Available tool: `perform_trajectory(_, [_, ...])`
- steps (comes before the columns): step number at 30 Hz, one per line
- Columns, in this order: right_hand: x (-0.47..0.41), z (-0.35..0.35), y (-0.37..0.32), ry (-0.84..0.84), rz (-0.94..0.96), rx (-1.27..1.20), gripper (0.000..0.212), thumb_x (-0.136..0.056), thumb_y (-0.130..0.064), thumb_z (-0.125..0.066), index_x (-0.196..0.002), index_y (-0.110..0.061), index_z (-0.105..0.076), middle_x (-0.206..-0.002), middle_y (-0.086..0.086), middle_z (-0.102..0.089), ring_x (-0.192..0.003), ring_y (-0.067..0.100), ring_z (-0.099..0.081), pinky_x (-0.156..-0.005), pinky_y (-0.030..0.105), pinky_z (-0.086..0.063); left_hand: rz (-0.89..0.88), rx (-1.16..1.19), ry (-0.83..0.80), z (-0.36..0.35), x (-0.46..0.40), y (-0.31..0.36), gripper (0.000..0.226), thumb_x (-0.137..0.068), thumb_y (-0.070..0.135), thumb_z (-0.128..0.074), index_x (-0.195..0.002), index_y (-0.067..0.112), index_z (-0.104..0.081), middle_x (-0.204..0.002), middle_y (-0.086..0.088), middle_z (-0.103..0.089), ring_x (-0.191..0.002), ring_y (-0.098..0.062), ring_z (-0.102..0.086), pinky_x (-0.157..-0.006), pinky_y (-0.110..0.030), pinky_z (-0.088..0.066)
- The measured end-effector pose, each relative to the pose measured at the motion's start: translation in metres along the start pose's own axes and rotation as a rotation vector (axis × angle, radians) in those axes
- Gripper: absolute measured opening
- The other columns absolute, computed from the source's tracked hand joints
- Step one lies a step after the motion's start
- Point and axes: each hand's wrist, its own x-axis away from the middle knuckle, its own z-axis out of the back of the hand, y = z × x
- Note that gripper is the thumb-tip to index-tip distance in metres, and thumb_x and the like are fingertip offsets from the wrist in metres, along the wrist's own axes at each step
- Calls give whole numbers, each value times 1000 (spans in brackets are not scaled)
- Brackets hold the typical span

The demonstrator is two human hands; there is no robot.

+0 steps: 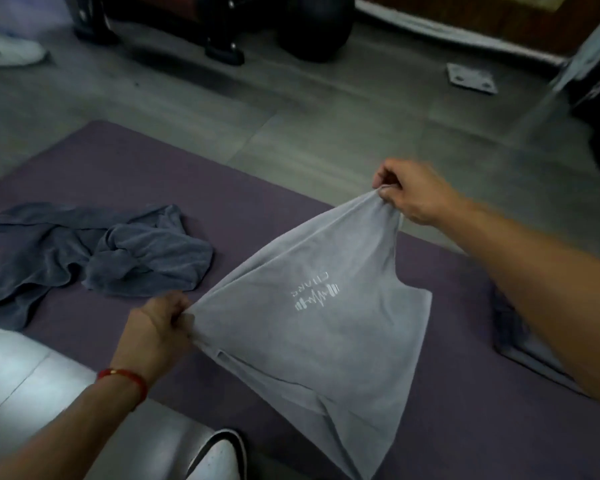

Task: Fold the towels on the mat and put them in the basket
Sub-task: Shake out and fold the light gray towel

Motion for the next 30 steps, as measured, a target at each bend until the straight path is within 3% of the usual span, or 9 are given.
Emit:
perform_trajectory(3, [50,69,2,81,-49,83,15,-87,-10,-67,-91,-25,-65,-88,-5,-64,-88,19,-62,-73,26,-37,-203,48,100,34,-1,46,21,-85,-4,-60,-81,16,-59,-67,-1,-62,-58,-17,-56,-54,-30,-42])
perform_trajectory(6, [104,132,3,213,-156,162,9,-91,-21,-66,-92,-30,-64,-90,-8,-65,-82,17,-59,-72,31,-44,-394,25,185,75,-2,95,20,-87,-1,-57,-92,16,-47,-67,-8,-58,-55,-28,-53,-50,-37,-42])
perform_trajectory(10, [174,198,1,307,-245,5,12,-95,-6,-61,-93,-18,-63,-74,6,-70,-55,13,-68,-55,31,-57,-628,-44,261,132,3,161,9,-84,6,-50,-92,9,-46,-61,-11,-53,-56,-36,-53,-53,-42,-43])
perform_trajectory(15, [251,239,0,374,-204,129,17,-95,-8,-64,-106,-16,-73,-89,1,-66,-66,15,-70,-74,42,-60,-894,-129,288,178,14,215,21,-78,18,-41,-94,7,-48,-67,0,-49,-63,-42,-58,-55,-37,-40])
perform_trajectory(17, [272,243,1,396,-228,118,14,-94,-8,-65,-102,-17,-73,-91,2,-67,-64,14,-70,-76,41,-60,-914,-166,289,185,17,230,12,-83,13,-43,-95,14,-42,-67,-6,-53,-63,-41,-56,-56,-41,-45])
perform_trajectory(19, [290,243,3,411,-263,94,16,-95,-9,-64,-94,-23,-69,-89,4,-69,-56,9,-68,-68,35,-58,-904,-216,304,186,19,243,22,-87,2,-49,-101,17,-41,-69,-13,-57,-62,-39,-55,-57,-40,-45])
perform_trajectory(23, [322,239,10,427,-344,-72,13,-102,-16,-51,-97,-24,-60,-74,8,-69,-50,15,-67,-51,29,-53,-850,-350,196,186,22,270,16,-92,3,-53,-105,10,-59,-84,-15,-65,-80,-37,-61,-65,-39,-45])
perform_trajectory(26, [338,234,19,451,-331,-129,18,-101,-8,-53,-96,-22,-63,-72,9,-70,-57,19,-70,-59,34,-59,-830,-501,25,184,26,285,10,-88,2,-56,-91,6,-65,-84,-13,-67,-83,-35,-62,-66,-37,-45])
perform_trajectory(30, [358,233,30,485,-296,-204,21,-97,1,-56,-99,-19,-63,-87,8,-72,-64,18,-73,-68,35,-61,-832,-453,34,178,27,295,13,-86,0,-60,-76,6,-67,-70,-11,-68,-71,-31,-64,-67,-40,-52])
